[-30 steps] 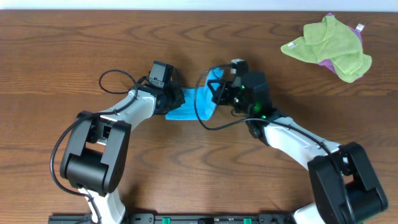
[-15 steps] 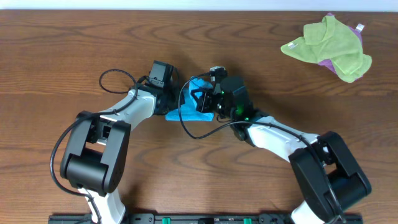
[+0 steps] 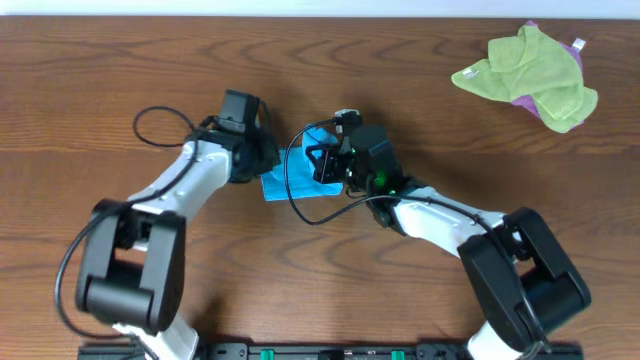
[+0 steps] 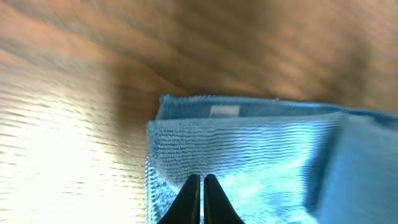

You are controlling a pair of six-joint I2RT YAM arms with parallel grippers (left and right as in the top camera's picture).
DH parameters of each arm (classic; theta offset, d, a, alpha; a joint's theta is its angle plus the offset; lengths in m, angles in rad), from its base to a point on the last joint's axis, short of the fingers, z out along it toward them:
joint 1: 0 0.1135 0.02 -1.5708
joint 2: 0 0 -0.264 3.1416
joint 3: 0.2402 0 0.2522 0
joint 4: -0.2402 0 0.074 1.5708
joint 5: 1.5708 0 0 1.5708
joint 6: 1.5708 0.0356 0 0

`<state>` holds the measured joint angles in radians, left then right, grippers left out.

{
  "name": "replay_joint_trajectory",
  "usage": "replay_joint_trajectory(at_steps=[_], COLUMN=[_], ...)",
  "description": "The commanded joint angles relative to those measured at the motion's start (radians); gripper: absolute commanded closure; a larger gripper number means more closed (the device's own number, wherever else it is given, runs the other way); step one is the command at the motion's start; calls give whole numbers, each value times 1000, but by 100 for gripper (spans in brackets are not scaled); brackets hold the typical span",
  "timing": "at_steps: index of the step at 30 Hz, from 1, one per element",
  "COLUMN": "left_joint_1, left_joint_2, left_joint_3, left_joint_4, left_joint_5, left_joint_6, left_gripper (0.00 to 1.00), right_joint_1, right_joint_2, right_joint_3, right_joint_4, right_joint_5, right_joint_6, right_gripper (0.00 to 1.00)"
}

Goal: Fold the cloth
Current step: 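Fold the strip's right end with the right gripper toward the left gripper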

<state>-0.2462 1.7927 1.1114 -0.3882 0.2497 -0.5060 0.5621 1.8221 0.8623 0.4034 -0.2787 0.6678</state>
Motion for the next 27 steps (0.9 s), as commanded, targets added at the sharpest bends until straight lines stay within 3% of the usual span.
replay_joint_trajectory(at_steps=[1,17,19,21,27], left_joint_1=[13,82,87,91,92], left_joint_2=[-63,-164,-168,-170,-172], left_joint_3=[32,33,33,34,34], left_joint_4=[-5,-87,-94,-101,-106], left_joint_5=[-27,-103,-103,-104,-106], left_joint_6=[35,43,46,47,55], left_gripper=[95,94,94,95,95], right_joint_1=[22,108,116,122,127], right_joint_2=[29,89,95,96,96], right_joint_3=[31,97,99,100,106], right_joint_4=[-1,-38,-38,-36,-34], right_joint_5=[13,19,15,10,-84], right_joint_6=[-19,-75,-75,-85,-101], right_gripper=[99,99,95,86,78])
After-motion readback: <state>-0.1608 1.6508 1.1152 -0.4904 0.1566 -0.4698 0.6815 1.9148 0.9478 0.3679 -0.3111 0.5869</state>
